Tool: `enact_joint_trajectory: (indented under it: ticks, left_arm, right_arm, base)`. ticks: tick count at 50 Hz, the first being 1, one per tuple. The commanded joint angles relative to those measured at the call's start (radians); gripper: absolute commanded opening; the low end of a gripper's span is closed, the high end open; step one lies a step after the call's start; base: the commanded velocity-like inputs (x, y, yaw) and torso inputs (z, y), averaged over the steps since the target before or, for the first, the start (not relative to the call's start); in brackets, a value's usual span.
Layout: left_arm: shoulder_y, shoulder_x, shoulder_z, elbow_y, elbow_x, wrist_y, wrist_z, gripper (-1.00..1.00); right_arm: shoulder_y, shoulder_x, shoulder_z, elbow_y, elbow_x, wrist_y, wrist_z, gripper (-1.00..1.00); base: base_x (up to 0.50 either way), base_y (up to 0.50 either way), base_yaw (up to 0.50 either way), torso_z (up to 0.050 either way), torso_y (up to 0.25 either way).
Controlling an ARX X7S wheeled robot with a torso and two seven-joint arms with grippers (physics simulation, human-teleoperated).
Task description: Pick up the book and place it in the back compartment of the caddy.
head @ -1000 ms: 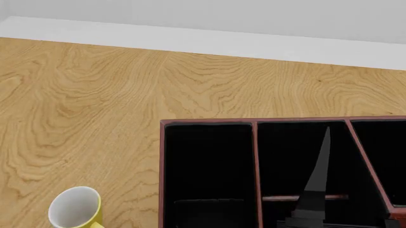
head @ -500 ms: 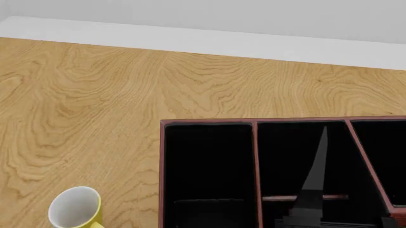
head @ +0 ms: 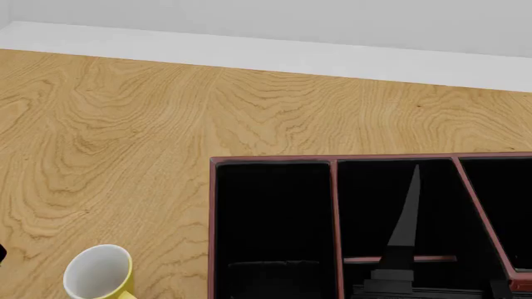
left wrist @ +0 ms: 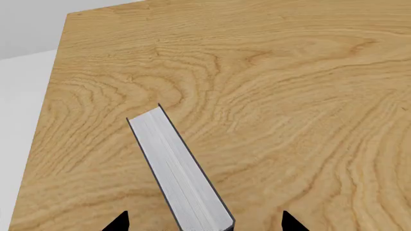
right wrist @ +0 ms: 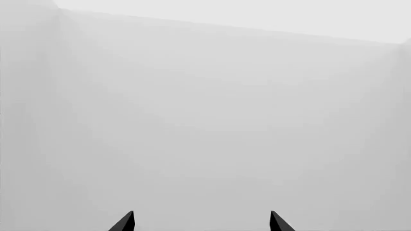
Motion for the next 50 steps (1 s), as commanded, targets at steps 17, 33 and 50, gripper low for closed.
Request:
enact_joint_trajectory:
  ticks: [17,33,50]
  left_arm:
    - [-0.020,-0.004,-0.008,-0.206,-0.019,0.124,0.030,1.00]
    - [-0.037,-0.044,0.003,-0.371,-0.004,0.241,0.034,1.00]
    - [-0.076,-0.068,0.015,-0.509,0.006,0.331,0.042,1.00]
  right_arm:
    - [0.006,-0.007,0.002,0.005,-0.033,0.024,-0.014,1.00]
    - [0.121,-0.008,-0.051,0.112,-0.048,0.042,-0.024,1.00]
    - [0.164,-0.010,-0.073,0.165,-0.053,0.036,-0.026,1.00]
  base:
    - [0.00,0.00,0.00,0.000,0.000]
    - [0.00,0.00,0.00,0.000,0.000]
    - [0.00,0.00,0.00,0.000,0.000]
